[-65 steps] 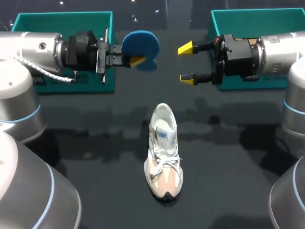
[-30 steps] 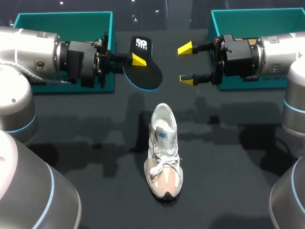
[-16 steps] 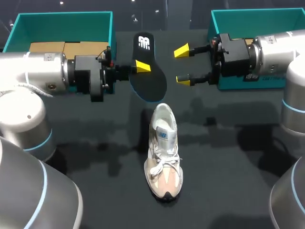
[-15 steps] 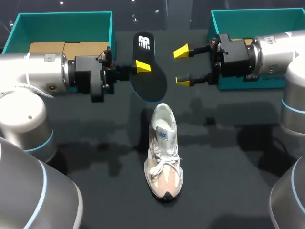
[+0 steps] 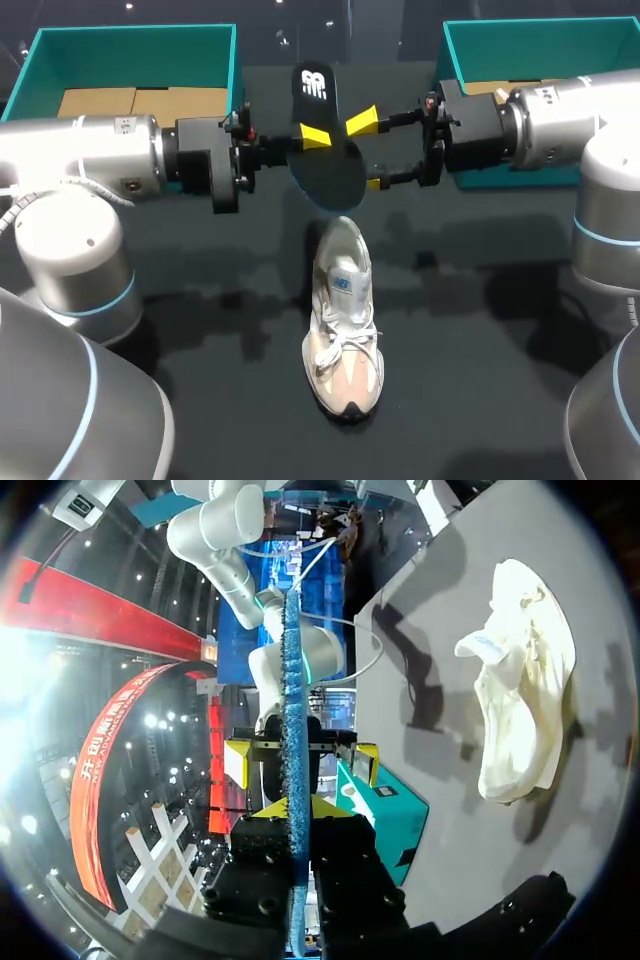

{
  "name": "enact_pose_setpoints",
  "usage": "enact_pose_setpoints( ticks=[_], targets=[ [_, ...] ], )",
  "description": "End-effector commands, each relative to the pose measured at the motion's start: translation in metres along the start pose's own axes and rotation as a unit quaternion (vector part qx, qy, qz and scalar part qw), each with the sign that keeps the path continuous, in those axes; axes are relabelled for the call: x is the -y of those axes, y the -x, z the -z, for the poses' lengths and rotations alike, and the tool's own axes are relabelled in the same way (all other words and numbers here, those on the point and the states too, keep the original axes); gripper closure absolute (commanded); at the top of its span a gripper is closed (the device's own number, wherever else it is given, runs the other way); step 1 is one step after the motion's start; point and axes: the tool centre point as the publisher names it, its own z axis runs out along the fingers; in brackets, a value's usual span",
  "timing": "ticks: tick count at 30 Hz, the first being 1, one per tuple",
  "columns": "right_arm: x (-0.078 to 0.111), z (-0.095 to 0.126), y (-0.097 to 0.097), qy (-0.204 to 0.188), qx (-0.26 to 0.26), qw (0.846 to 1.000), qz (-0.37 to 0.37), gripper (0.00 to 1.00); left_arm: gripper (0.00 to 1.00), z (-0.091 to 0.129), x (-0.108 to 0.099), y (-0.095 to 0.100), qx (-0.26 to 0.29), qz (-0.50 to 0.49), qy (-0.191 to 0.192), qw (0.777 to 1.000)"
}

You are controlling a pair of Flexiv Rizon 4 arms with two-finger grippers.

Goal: Take the shoe out of the shoebox, open the shoe tongue, remove and reinsert the insole, then place the shoe into the shoebox

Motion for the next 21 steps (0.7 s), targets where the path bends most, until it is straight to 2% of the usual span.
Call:
enact_pose_setpoints(
  ticks=[1,3,5,21],
  targets=[
    [0.002,-0.006,-0.001,0.0,0.003,1.0,0.0,0.29,1.0,-0.004,-0.01,-0.001,0.0,-0.005,-0.005,1.0],
    [0.003,-0.008,-0.002,0.0,0.003,1.0,0.0,0.36,1.0,-0.005,-0.012,-0.002,-0.001,-0.01,-0.005,1.0],
    [0.003,-0.01,-0.001,-0.002,0.003,1.0,0.0,0.51,1.0,-0.005,-0.014,-0.003,0.0,-0.012,-0.006,1.0],
    [-0.001,-0.022,0.001,-0.011,-0.008,1.0,0.005,0.56,1.0,-0.016,-0.015,-0.004,0.009,-0.027,-0.01,1.0]
  ],
)
